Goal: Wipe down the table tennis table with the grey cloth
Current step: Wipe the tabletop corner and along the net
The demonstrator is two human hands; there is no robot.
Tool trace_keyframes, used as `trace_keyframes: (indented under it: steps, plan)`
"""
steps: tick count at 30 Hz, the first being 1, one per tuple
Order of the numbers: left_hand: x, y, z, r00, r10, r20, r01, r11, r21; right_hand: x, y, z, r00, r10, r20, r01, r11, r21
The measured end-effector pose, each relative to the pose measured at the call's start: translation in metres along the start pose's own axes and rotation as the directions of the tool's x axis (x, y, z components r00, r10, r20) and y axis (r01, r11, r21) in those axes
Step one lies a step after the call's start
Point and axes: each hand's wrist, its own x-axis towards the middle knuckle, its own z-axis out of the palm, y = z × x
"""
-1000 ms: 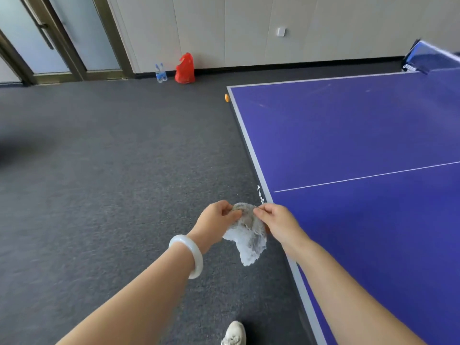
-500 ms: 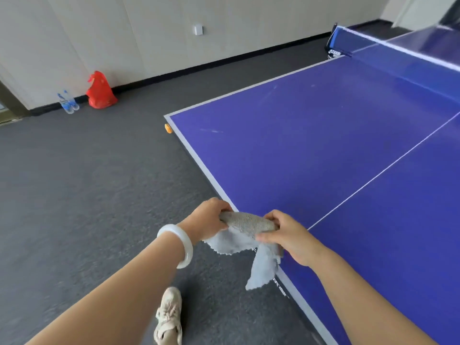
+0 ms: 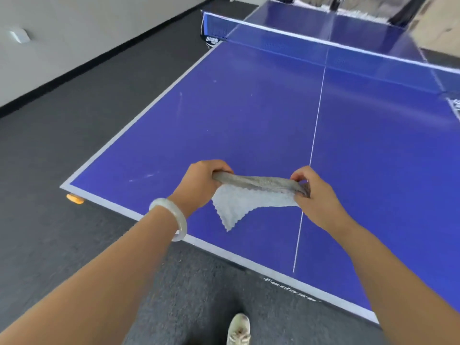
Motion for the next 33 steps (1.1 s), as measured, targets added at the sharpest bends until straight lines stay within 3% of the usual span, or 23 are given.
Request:
trace_keyframes:
  steps: [4,9,14,16,18,20,23,25,27,30,33]
  plan:
    - [0.007,-0.022,0.005,0.976,0.076,0.204,-0.105,0.985,0.135,-0.011,0.022,0.012,0.995,0.048,0.088,-0.045,0.999,-0.029]
    - [-0.006,-0.075,0.042,0.92,-0.093,0.38,-0.006,0.968,0.251,-0.024,0.072,0.055,0.892,0.255,0.374,-0.235,0.967,-0.099]
    - [0.018,-0.089,0.054,0.876,-0.171,0.451,0.038,0.956,0.29,-0.012,0.096,0.066,0.796,0.376,0.474,-0.348,0.926,-0.15]
    - [0.037,-0.087,0.058,0.894,-0.2,0.401,0.101,0.962,0.255,0.001,0.101,0.062,0.807,0.44,0.393,-0.456,0.888,-0.057]
    - [0.054,-0.087,0.066,0.921,-0.236,0.31,0.179,0.963,0.201,0.011,0.104,0.061,0.803,0.564,0.19,-0.591,0.794,0.142]
    - [0.064,-0.088,0.078,0.933,-0.247,0.26,0.196,0.958,0.207,0.019,0.107,0.064,0.763,0.646,-0.016,-0.636,0.755,0.161]
    - [0.062,-0.097,0.097,0.948,-0.111,0.299,-0.033,0.898,0.438,0.019,0.11,0.089,0.771,0.628,-0.103,-0.634,0.773,-0.035]
    - [0.054,-0.104,0.109,0.919,0.009,0.395,-0.214,0.851,0.479,0.017,0.109,0.109,0.757,0.643,-0.115,-0.653,0.745,-0.136]
    - [0.047,-0.112,0.118,0.905,0.04,0.423,-0.269,0.825,0.498,0.016,0.108,0.121,0.703,0.698,-0.134,-0.71,0.679,-0.186]
    - [0.051,-0.118,0.118,0.961,-0.065,0.269,-0.104,0.817,0.567,0.02,0.11,0.127,0.598,0.781,-0.179,-0.801,0.588,-0.111]
    - [0.066,-0.121,0.112,0.945,-0.29,0.152,0.196,0.873,0.447,0.023,0.117,0.125,0.509,0.835,-0.208,-0.854,0.52,-0.004]
